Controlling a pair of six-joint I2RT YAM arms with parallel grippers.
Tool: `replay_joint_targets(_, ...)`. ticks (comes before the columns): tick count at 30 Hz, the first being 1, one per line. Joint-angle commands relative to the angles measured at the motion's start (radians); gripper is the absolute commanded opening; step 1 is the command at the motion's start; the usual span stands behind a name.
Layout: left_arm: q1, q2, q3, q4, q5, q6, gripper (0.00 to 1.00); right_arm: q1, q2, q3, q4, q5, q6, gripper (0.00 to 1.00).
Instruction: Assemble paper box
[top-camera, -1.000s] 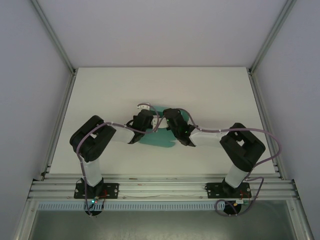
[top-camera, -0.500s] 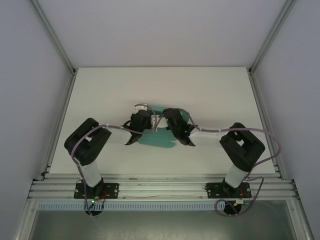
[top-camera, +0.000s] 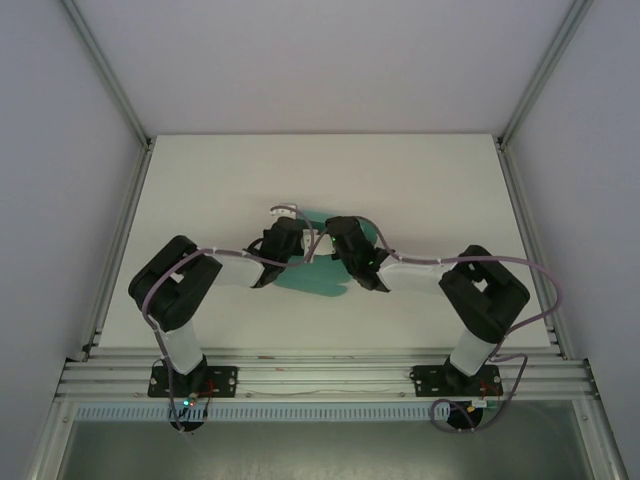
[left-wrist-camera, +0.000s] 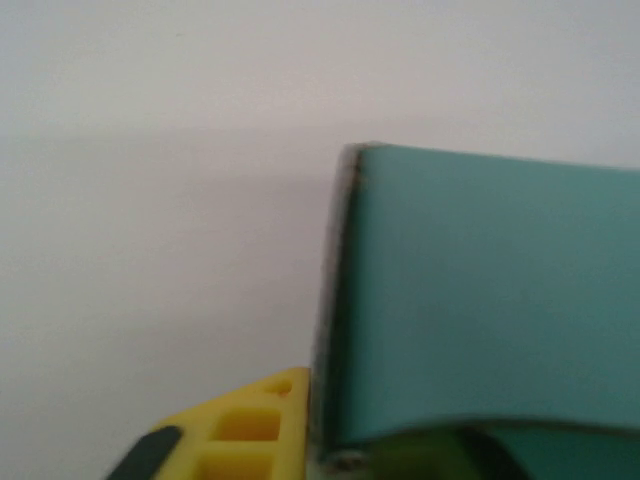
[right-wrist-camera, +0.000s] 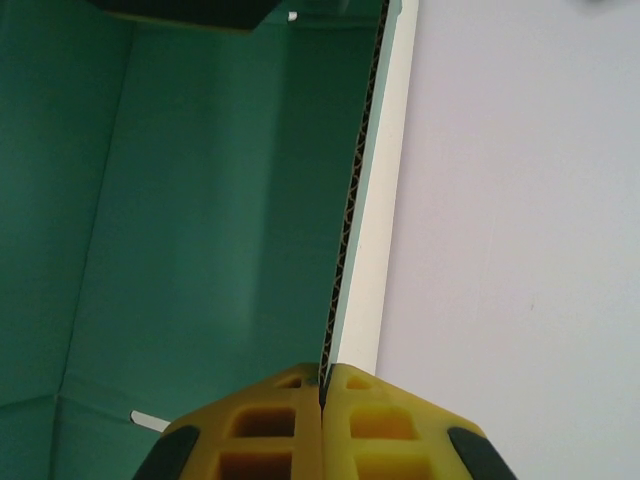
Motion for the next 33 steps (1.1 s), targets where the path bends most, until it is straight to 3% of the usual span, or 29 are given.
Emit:
replay_joint_targets(1, 0.021, 0.032, 0.022, 0.013, -0.019, 0.013, 0.00, 0.003, 0.022, 0.014, -0.131, -0.009, 0.069, 0.05)
replay_joint_targets(5, 0.024, 0.006, 0.020, 0.018, 0.005, 0.028, 0.00, -0.007, -0.038, 0.028, -0.174, -0.005, 0.203, 0.30)
replay_joint_targets(8, 0.032, -0.031, 0.004, 0.008, 0.024, 0.032, 0.00, -0.022, -0.144, 0.020, -0.239, -0.045, 0.307, 0.62)
replay_joint_targets(9, 0.038, -0.045, -0.003, 0.006, 0.037, 0.029, 0.00, -0.027, -0.184, 0.022, -0.271, -0.065, 0.336, 0.67)
replay_joint_targets(10, 0.044, -0.058, -0.011, 0.007, 0.055, 0.027, 0.00, -0.032, -0.228, 0.030, -0.326, -0.093, 0.356, 0.79)
replay_joint_targets(11, 0.055, -0.073, -0.020, 0.006, 0.084, 0.021, 0.00, -0.037, -0.280, 0.042, -0.382, -0.131, 0.391, 1.00)
replay_joint_targets(16, 0.097, -0.145, -0.090, 0.049, 0.202, -0.025, 0.00, -0.092, -0.516, 0.009, -0.493, -0.285, 0.663, 1.00)
replay_joint_targets(19, 0.126, -0.189, -0.123, 0.070, 0.330, -0.052, 0.00, -0.152, -0.611, -0.067, -0.478, -0.342, 0.839, 1.00)
replay_joint_targets(25, 0.152, -0.258, -0.139, 0.042, 0.528, -0.082, 0.00, -0.269, -0.575, -0.021, -0.585, -0.588, 1.187, 0.98)
replay_joint_targets(28, 0.159, -0.294, -0.136, 0.011, 0.574, -0.088, 0.00, -0.270, -0.511, 0.030, -0.626, -0.672, 1.260, 0.89)
replay_joint_targets(32, 0.162, -0.329, -0.122, -0.043, 0.591, -0.085, 0.00, -0.270, -0.450, 0.069, -0.623, -0.682, 1.301, 0.51)
replay_joint_targets(33, 0.162, -0.331, -0.114, -0.060, 0.586, -0.078, 0.00, -0.270, -0.449, 0.064, -0.608, -0.702, 1.296, 0.46)
